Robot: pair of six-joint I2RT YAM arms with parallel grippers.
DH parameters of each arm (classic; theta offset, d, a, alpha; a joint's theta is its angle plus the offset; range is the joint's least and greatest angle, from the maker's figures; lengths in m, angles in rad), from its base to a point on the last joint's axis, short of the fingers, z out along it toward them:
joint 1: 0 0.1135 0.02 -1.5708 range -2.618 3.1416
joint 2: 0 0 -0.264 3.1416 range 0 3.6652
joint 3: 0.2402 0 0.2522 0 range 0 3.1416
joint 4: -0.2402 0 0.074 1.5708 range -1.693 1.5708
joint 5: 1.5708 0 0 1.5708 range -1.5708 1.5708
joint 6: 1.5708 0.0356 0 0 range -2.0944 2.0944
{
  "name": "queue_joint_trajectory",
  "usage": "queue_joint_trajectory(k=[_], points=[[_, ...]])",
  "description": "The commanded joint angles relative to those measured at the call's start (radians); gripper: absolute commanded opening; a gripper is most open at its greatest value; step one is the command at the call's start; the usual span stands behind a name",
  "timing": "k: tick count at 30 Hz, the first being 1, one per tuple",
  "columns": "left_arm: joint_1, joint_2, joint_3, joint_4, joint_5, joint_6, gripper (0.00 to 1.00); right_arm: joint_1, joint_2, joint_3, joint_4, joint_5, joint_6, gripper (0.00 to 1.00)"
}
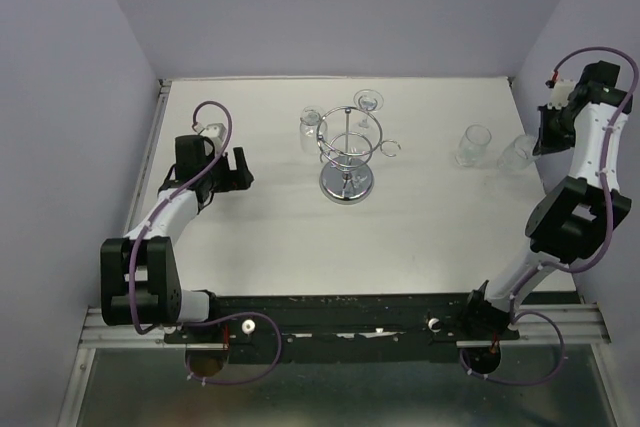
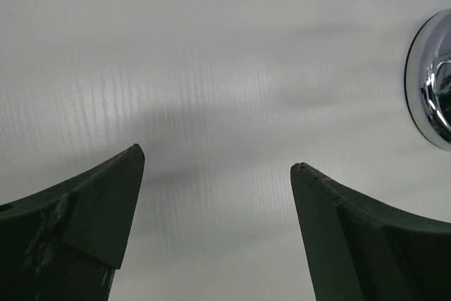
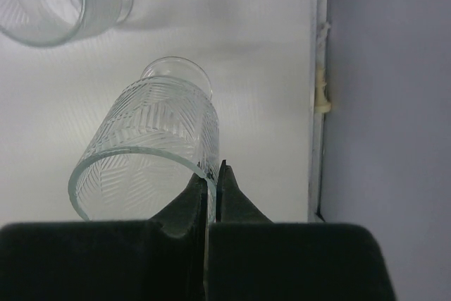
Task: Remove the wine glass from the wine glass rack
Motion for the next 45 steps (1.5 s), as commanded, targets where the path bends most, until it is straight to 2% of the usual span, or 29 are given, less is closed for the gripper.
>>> queue_joint_trajectory(k=[1,7,15,25,37,38,39,40,42,45], points=[[0.001,0.017,-0.016,-0.007,-0.034,0.067,0.99,0.010,0.081,0.154,0.059,0.037,0.024,0.01],[0.001,0.031,-0.013,0.011,-0.029,0.087,0.99,0.013,0.223,0.241,0.067,0.066,-0.002,0.01],[0.001,0.043,0.000,0.013,-0.028,0.083,0.99,0.032,0.317,0.304,0.068,0.000,-0.007,0.01],[-0.007,0.040,-0.020,0.041,-0.015,0.055,0.99,0.092,0.435,0.379,0.056,0.035,-0.021,0.01],[-0.019,0.067,-0.004,0.058,-0.014,0.061,0.99,0.090,0.463,0.362,0.034,0.041,-0.033,0.01],[-0.022,0.074,0.000,0.061,-0.012,0.061,0.99,0.092,0.463,0.361,0.031,0.041,-0.036,0.03],[-0.025,0.080,0.005,0.067,-0.011,0.060,0.99,0.092,0.464,0.359,0.024,0.041,-0.035,0.15],[-0.030,0.083,0.008,0.073,-0.012,0.060,0.99,0.092,0.466,0.358,0.019,0.041,-0.035,0.31],[-0.030,0.095,0.016,0.077,-0.012,0.058,0.99,0.092,0.458,0.355,0.018,0.032,-0.032,0.47],[-0.030,0.104,0.028,0.082,-0.009,0.055,0.99,0.092,0.435,0.362,0.025,0.009,-0.018,0.54]])
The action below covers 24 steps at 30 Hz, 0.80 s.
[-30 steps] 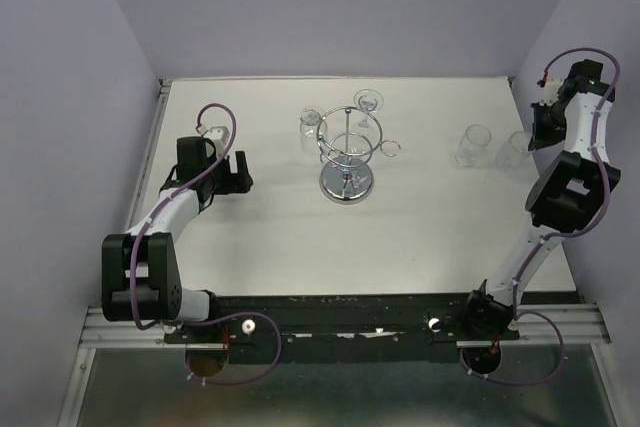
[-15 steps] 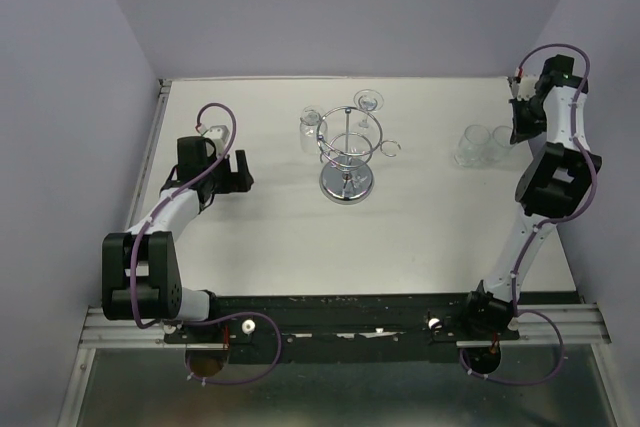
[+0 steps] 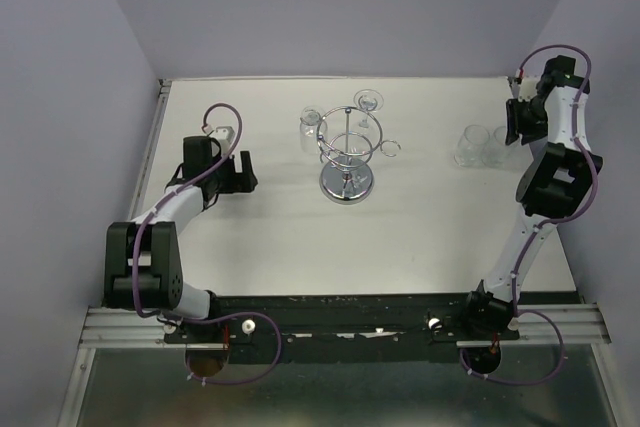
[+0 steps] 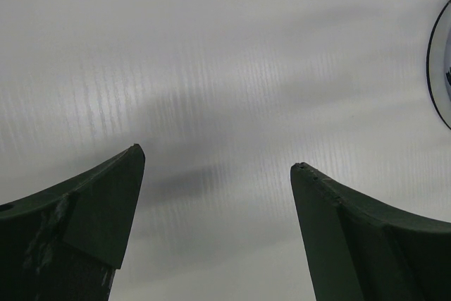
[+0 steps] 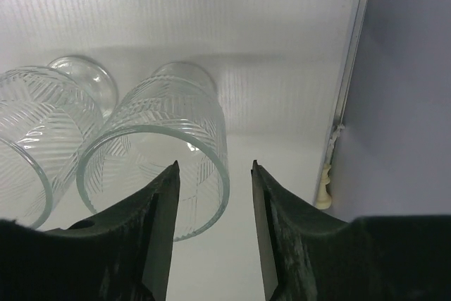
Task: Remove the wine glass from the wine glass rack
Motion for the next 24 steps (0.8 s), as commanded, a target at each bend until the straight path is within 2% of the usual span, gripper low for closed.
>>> queue_joint_trajectory(k=[1,8,14,18,22,24], points=[[-0.034,0.020,0.046,0.037,0.007,-0.006,0.99,-0.004,-0.026,0.010,-0.015,-0.036,0.015,0.54],[-0.047,0.025,0.064,0.046,0.047,-0.017,0.99,-0.004,-0.103,0.005,-0.024,-0.026,0.020,0.59],[-0.056,-0.022,0.046,0.161,0.222,-0.018,0.99,-0.007,-0.233,-0.039,0.007,-0.037,0.070,0.64],[-0.064,-0.024,0.075,0.190,0.288,0.003,0.99,-0.007,-0.282,-0.013,-0.087,-0.242,0.005,0.66],[-0.062,-0.019,0.155,0.158,0.386,0.151,0.99,-0.007,-0.361,-0.025,-0.138,-0.475,-0.008,0.68],[-0.062,-0.004,0.227,0.091,0.423,0.230,0.99,-0.002,-0.417,-0.073,-0.086,-0.540,0.061,0.76]])
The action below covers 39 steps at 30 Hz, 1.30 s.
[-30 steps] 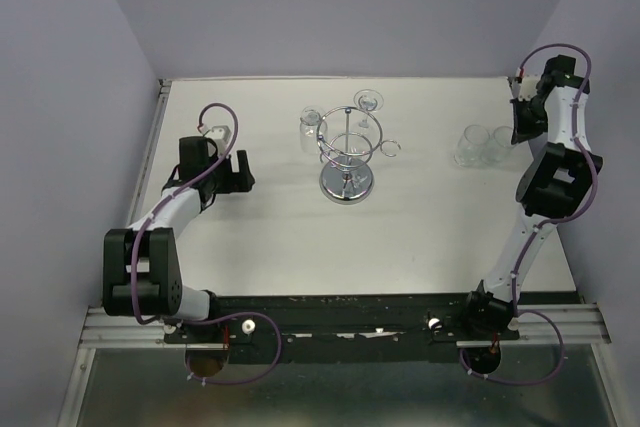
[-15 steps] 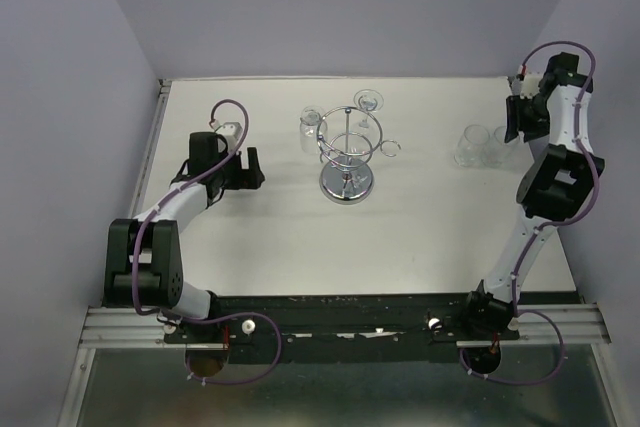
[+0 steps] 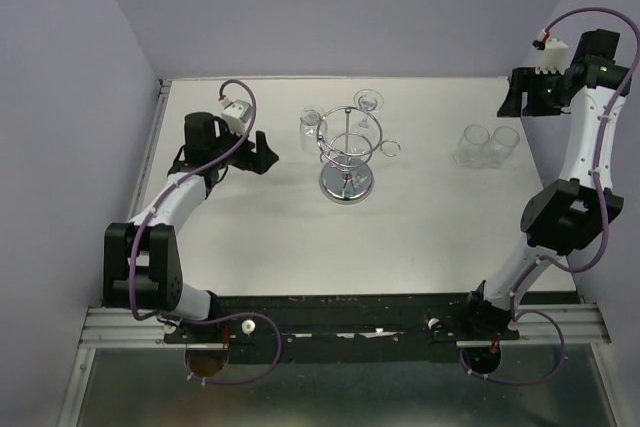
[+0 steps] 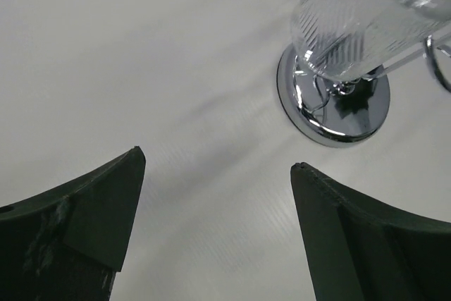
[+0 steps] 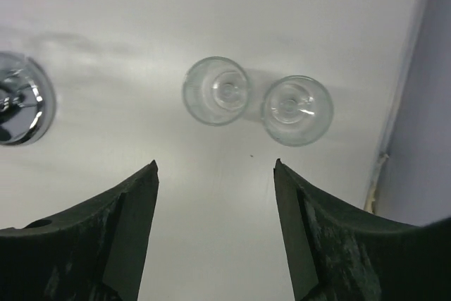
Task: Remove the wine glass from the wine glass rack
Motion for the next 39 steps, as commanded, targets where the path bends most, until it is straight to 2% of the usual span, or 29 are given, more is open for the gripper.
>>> queue_joint_trajectory(k=[1,2,3,7,8,10,12,14,20,23,27,35,39], points=[[-0.001,0.002,0.165,-0.065,0.164,0.209,0.99,0.004,-0.118,-0.067,0.017,-0.266,0.092,0.86],[0.002,0.018,0.199,-0.117,0.187,0.236,0.99,0.014,-0.139,-0.083,0.044,-0.287,0.125,0.91],[0.008,0.028,0.219,-0.132,0.216,0.249,0.99,0.028,-0.167,-0.092,0.069,-0.307,0.149,1.00],[0.013,0.033,0.201,-0.073,0.288,0.250,0.99,0.128,-0.292,-0.159,0.214,-0.318,0.194,1.00],[0.011,0.030,0.184,-0.004,0.308,0.240,0.99,0.143,-0.331,-0.190,0.276,-0.326,0.193,1.00],[0.011,0.036,0.161,0.085,0.354,0.229,0.99,0.177,-0.465,-0.330,0.502,-0.324,0.177,1.00],[0.010,0.058,0.176,0.136,0.373,0.223,0.99,0.239,-0.643,-0.565,0.792,-0.256,0.145,1.00],[0.008,0.084,0.210,0.142,0.391,0.220,0.99,0.312,-0.734,-0.690,0.948,-0.174,0.095,1.00],[-0.041,0.107,0.228,0.136,0.416,0.311,0.99,0.453,-0.692,-0.704,0.868,-0.165,0.045,1.00],[-0.085,0.119,0.233,0.089,0.367,0.417,0.99,0.484,-0.675,-0.721,0.873,-0.156,0.087,1.00],[-0.135,0.140,0.228,0.074,0.333,0.516,0.99,0.508,-0.673,-0.719,0.835,-0.142,0.049,1.00],[-0.164,0.197,0.170,0.292,0.241,0.462,0.99,0.508,-0.653,-0.687,0.786,-0.113,0.032,1.00],[-0.179,0.231,0.179,0.337,0.229,0.444,0.98,0.508,-0.652,-0.692,0.763,-0.120,0.038,1.00]])
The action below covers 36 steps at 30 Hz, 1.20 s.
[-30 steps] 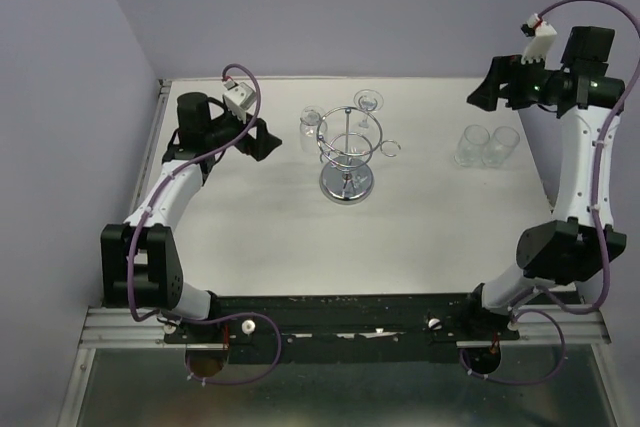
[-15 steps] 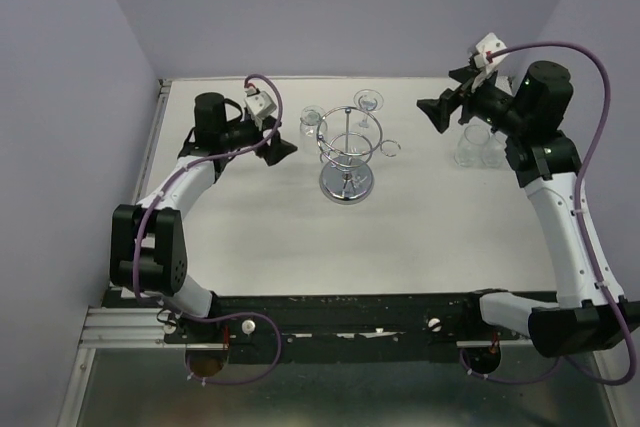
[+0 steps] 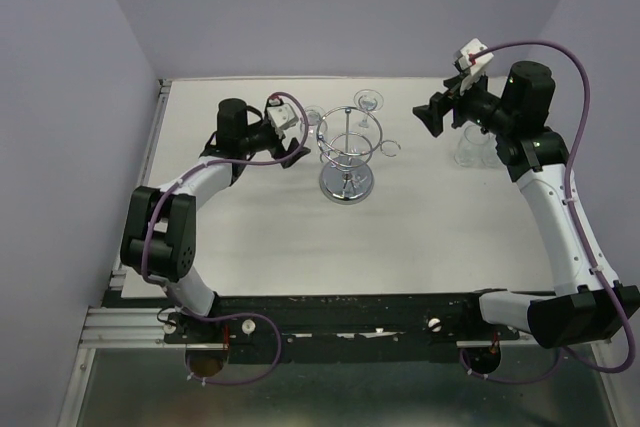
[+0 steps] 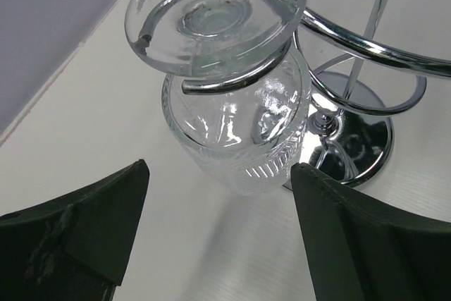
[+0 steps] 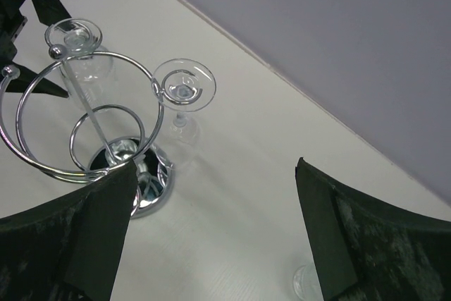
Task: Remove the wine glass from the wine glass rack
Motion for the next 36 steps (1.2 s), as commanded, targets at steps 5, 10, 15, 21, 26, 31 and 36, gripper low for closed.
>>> queue_joint_trajectory(k=[5,10,15,21,26,31,36], points=[[-0.045,0.059,0.010,0.164,-0.031,-0.056,0.96,0.011,0.000,0.003,-0.042,0.004,0.006,1.00],[-0.068,0.065,0.016,0.192,-0.038,-0.081,0.93,0.011,0.000,-0.003,-0.037,0.017,0.010,1.00],[-0.071,0.071,0.021,0.195,-0.058,-0.093,0.88,0.014,0.000,-0.012,-0.022,0.026,0.022,1.00],[-0.071,0.076,0.030,0.198,-0.077,-0.104,0.87,0.015,0.009,-0.014,-0.009,0.013,0.034,1.00],[-0.073,0.088,0.041,0.213,-0.068,-0.113,0.87,0.015,0.011,-0.020,0.003,0.015,0.043,1.00],[-0.073,0.093,0.042,0.210,-0.051,-0.102,0.84,0.017,0.006,-0.031,0.001,0.015,0.043,1.00],[-0.073,0.096,0.048,0.198,-0.012,-0.098,0.71,0.017,-0.005,-0.046,0.004,0.021,0.042,1.00]])
